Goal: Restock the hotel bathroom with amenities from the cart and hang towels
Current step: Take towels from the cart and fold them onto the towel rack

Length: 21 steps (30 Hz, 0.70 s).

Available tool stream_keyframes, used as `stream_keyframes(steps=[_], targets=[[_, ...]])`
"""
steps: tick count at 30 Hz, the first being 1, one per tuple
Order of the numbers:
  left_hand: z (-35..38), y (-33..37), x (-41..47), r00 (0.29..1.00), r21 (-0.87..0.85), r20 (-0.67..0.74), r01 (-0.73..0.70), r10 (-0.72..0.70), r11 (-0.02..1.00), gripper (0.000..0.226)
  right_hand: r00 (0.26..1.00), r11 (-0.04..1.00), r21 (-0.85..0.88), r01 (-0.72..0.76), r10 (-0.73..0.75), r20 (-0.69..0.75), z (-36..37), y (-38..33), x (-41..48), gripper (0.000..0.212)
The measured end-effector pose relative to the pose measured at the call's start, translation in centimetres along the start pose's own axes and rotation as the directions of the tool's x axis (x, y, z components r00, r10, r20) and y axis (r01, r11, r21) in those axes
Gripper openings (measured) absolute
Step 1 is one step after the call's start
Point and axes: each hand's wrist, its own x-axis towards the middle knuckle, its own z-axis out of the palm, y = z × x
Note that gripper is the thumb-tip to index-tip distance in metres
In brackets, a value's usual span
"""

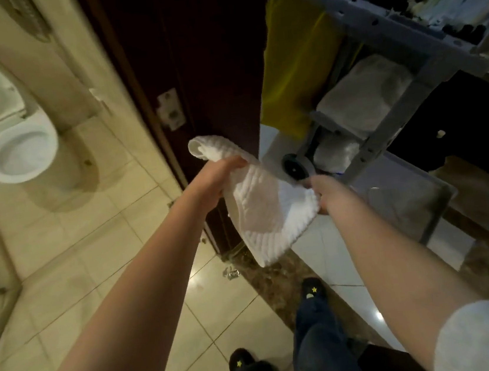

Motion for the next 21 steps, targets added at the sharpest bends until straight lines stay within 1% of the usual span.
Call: stream_keyframes(steps=[2, 5, 7, 9, 11, 13, 14, 15, 16, 17, 19, 20, 21], targets=[[-3.2, -1.7, -2.0, 0.998, -0.018, -0.035, 0.052, -0.052, 0.999, 0.059, 0.998, 0.997, -0.074, -0.030, 0.034, 0.057, 3.2, 0.8, -1.7, 0.033], [-8.3, -4.7, -4.5, 0.985, -0.087, -0.143, 0.086, -0.098, 0.992, 0.050, 0.988, 0.973, -0.217, -0.075, 0.103, 0.120, 9.0, 1.7, -3.6, 0.038], [-11.9, -6.3, -6.5, 0.971, -0.149, -0.214, 0.080, -0.111, 0.986, 0.050, 0.981, 0.951, -0.305, -0.044, 0.099, 0.168, 13.0, 2.3, -4.3, 0.043], [-15.3, -7.3, -8.4, 0.953, -0.211, -0.280, 0.061, -0.120, 0.976, 0.043, 0.969, 0.928, -0.373, 0.001, 0.092, 0.231, 17.1, 2.7, -5.9, 0.038], [-18.6, -7.6, -10.2, 0.928, -0.259, -0.349, 0.042, -0.134, 0.965, 0.031, 0.949, 0.924, -0.382, 0.026, 0.097, 0.299, 20.9, 2.7, -8.2, 0.031], [-21.8, -7.3, -11.8, 0.899, -0.268, -0.417, 0.018, -0.132, 0.963, 0.012, 0.929, 0.907, -0.419, 0.053, 0.109, 0.353, 24.6, 2.2, -9.8, 0.033], [-23.4, -7.0, -12.4, 0.887, -0.264, -0.444, 0.007, -0.128, 0.964, 0.008, 0.920, 0.897, -0.436, 0.066, 0.114, 0.374, 26.3, 1.8, -10.3, 0.034], [-25.1, -6.5, -13.1, 0.875, -0.258, -0.468, -0.002, -0.123, 0.966, 0.009, 0.910, 0.892, -0.445, 0.077, 0.120, 0.398, 28.1, 1.3, -10.9, 0.035], [-26.9, -6.0, -13.7, 0.864, -0.258, -0.491, -0.019, -0.114, 0.966, 0.014, 0.902, 0.883, -0.459, 0.099, 0.115, 0.416, 29.8, 0.6, -11.5, 0.036], [-28.6, -5.4, -14.2, 0.853, -0.260, -0.512, -0.038, -0.104, 0.965, 0.017, 0.899, 0.852, -0.504, 0.144, 0.100, 0.426, 31.4, -0.4, -12.2, 0.036], [-32.1, -3.9, -15.1, 0.832, -0.257, -0.549, -0.075, -0.082, 0.963, 0.019, 0.892, 0.740, -0.604, 0.297, 0.010, 0.451, 34.5, -2.6, -13.4, 0.036], [-33.8, -2.9, -15.4, 0.823, -0.252, -0.564, -0.091, -0.070, 0.963, 0.020, 0.879, 0.704, -0.607, 0.369, -0.050, 0.475, 36.3, -3.9, -13.7, 0.039], [-35.6, -1.9, -15.7, 0.817, -0.239, -0.574, -0.100, -0.058, 0.966, 0.021, 0.857, 0.694, -0.577, 0.430, -0.113, 0.503, 38.1, -5.5, -13.9, 0.047]])
